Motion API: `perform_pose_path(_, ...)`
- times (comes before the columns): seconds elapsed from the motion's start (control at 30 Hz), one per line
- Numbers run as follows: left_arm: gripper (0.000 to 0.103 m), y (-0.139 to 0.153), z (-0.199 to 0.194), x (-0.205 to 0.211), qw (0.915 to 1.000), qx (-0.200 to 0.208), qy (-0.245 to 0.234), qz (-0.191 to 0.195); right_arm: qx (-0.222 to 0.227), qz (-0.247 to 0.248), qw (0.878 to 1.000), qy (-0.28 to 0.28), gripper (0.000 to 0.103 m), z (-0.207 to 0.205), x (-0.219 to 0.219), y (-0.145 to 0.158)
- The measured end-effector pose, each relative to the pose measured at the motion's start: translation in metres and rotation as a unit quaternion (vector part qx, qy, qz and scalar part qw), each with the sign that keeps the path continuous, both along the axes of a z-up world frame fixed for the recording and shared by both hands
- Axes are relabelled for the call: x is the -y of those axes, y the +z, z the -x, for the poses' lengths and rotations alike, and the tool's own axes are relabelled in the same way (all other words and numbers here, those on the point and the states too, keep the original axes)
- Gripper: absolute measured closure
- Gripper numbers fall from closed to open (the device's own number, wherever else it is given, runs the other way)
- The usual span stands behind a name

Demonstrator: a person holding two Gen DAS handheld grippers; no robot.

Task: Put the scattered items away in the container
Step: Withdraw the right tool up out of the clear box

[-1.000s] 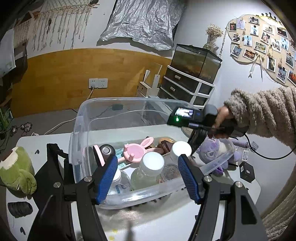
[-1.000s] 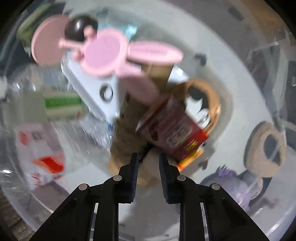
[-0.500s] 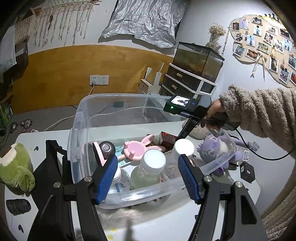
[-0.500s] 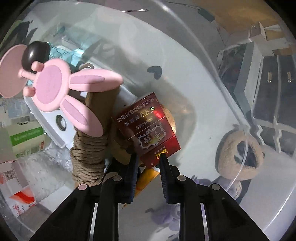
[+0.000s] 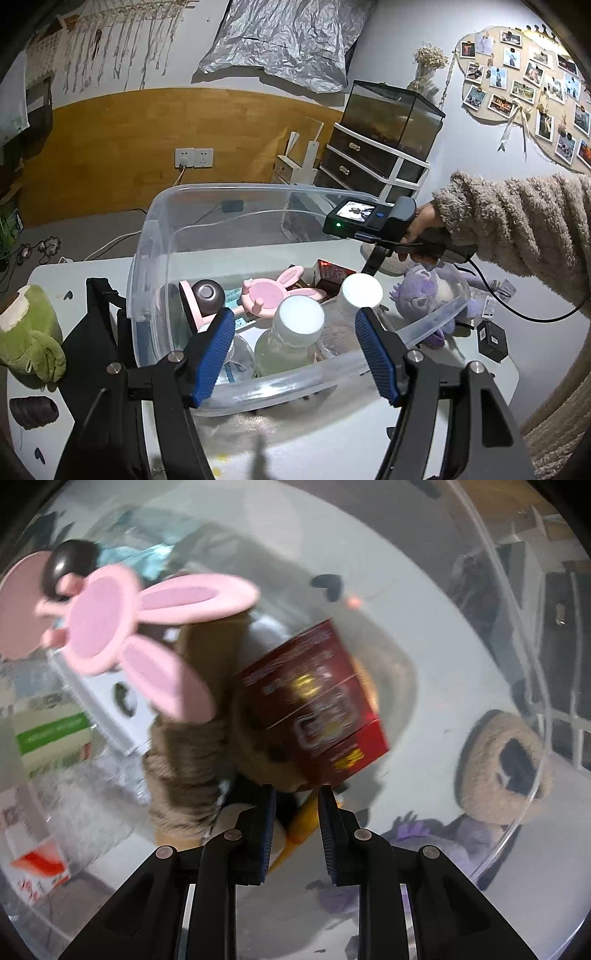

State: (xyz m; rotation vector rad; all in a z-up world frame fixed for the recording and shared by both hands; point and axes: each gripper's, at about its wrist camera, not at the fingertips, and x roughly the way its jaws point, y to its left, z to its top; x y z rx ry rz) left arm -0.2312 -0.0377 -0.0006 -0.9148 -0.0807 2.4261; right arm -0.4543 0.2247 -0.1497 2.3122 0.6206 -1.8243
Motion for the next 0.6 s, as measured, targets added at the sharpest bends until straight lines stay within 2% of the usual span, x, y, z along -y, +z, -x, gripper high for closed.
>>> perform_pose_path(0.27, 0.036, 0.002, -0.003, 0.001, 1.0000, 0.000, 0.008, 0.004, -0.020, -0.031, 0.999, 0.015, 0.080, 0.010, -0.002, -0.004)
perform_pose_path(0.4, 0.036, 0.003, -0.004, 0.002, 0.9999, 0.003, 0.015, 0.005, -0.036, -0.021, 0.999, 0.017, 0.080, -0.023, 0.005, 0.004)
perform_pose_path(0.47, 0.035, 0.004, -0.006, 0.001, 0.9998, 0.001, 0.016, 0.010, -0.062, -0.002, 0.998, 0.008, 0.080, -0.037, 0.002, 0.020)
perform_pose_path(0.53, 0.024, 0.005, -0.009, 0.000, 0.9997, -0.005, 0.018, 0.015, -0.088, 0.019, 0.996, -0.001, 0.080, -0.050, -0.002, 0.036)
perform_pose_path(0.57, 0.014, 0.006, -0.011, -0.001, 0.9996, -0.008, 0.020, 0.017, -0.101, 0.029, 0.994, -0.006, 0.080, -0.057, -0.003, 0.044)
perform_pose_path(0.6, 0.013, 0.008, -0.013, -0.001, 0.9996, -0.010, 0.021, 0.016, -0.115, 0.039, 0.993, -0.010, 0.080, -0.064, -0.005, 0.052)
